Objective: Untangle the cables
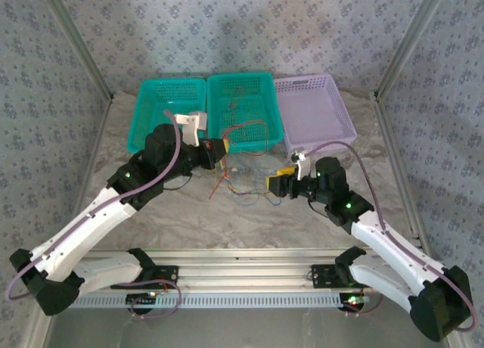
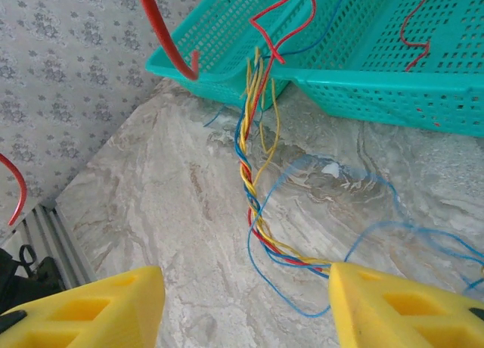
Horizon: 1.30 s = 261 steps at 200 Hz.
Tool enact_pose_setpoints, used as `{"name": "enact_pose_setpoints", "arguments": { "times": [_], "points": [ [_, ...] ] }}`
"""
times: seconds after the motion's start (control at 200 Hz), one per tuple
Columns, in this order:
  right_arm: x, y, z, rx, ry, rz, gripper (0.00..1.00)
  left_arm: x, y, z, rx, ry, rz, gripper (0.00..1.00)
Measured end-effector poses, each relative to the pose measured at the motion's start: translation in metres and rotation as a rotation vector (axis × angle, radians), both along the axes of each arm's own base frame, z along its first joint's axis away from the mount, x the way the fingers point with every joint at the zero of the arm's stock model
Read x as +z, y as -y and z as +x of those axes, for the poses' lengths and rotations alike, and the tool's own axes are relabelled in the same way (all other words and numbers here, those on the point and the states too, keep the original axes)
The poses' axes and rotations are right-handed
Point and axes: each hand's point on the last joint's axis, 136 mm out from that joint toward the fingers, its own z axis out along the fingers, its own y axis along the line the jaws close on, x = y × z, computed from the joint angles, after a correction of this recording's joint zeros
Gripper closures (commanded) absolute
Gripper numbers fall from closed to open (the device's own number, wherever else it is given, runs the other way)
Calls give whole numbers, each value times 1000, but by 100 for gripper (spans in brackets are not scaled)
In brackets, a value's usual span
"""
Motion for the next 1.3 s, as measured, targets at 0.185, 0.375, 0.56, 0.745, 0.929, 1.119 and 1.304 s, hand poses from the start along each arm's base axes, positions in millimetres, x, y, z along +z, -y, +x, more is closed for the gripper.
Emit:
{"name": "enact_pose_setpoints", "arguments": {
  "times": [0.185, 0.375, 0.56, 0.745, 0.929, 1.119, 1.304],
  "points": [
    [-3, 9, 8, -70, 17, -15, 39, 14, 2, 11, 34, 0, 17, 100],
    [-5, 28, 9, -165, 48, -12, 39, 47, 8, 42, 98, 43, 57, 100],
    [11, 35, 4, -187, 92, 19, 39, 53, 13, 108, 196, 28, 124, 100],
    [26, 43, -9, -189, 123, 52, 39, 27, 18, 179, 278, -45, 223, 100],
    [29, 47, -18, -187, 125, 59, 39, -7, 41, 225, 288, -99, 306, 100],
    [24, 47, -22, -176, 103, 47, 39, -67, 58, 250, 272, -182, 397, 100],
    [20, 46, -24, -166, 87, 40, 39, -124, 62, 254, 255, -281, 485, 100]
  ]
}}
